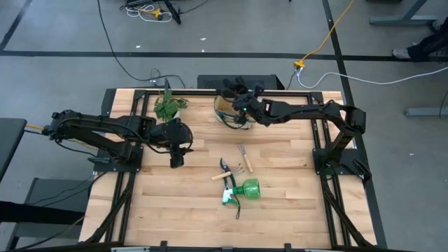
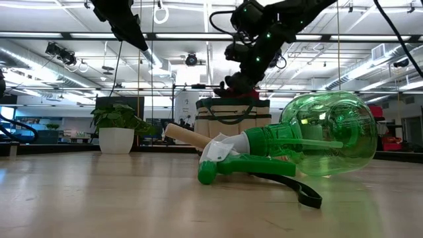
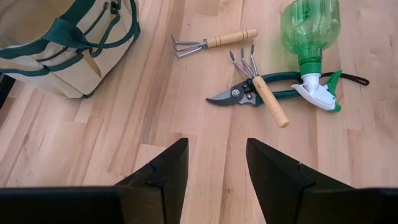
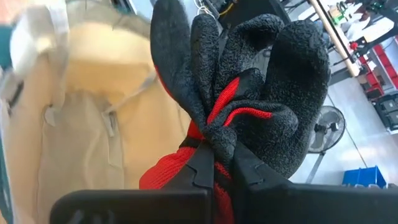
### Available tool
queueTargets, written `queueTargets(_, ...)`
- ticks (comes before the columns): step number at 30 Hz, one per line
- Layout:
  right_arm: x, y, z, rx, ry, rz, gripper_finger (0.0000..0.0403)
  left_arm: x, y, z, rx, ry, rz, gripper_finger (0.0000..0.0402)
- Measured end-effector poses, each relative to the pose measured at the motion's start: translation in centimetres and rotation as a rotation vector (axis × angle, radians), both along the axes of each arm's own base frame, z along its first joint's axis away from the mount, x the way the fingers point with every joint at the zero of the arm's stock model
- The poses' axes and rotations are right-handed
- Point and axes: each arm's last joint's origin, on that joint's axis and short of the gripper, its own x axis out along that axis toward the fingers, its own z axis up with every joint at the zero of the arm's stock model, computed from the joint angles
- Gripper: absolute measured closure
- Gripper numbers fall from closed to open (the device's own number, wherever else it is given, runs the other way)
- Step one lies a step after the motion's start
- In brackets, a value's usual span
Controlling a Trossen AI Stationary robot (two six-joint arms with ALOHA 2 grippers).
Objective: Pick & Place Garden tools in Gardening bag
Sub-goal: Put the red gloves into the gardening bag
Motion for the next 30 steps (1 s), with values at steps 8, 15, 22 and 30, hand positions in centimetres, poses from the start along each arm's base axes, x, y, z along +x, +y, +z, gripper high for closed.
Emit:
queueTargets(8, -0.29, 0.07, -0.99, 0.011, -0.009, -0.012, 0.0392, 0.0, 0.0, 0.0, 0.002, 0.0, -0.001, 0.0232)
queueTargets(15, -0.09, 0.2, -0.97, 0.056, -0.041, 0.036, 0.0389, 0.0, 0.0, 0.0, 0.002, 0.0, -0.001, 0.0232)
queueTargets(22, 0.0, 0.32, -1.06, 0.097, -0.05, 0.08, 0.0367, 0.0, 0.0, 0.0, 0.001, 0.0, -0.001, 0.0232)
queueTargets(30, -0.01, 0.34, -1.06, 0.106, -0.059, 0.074, 0.0318, 0.0, 0.01, 0.0, 0.001, 0.0, -0.001, 0.0232)
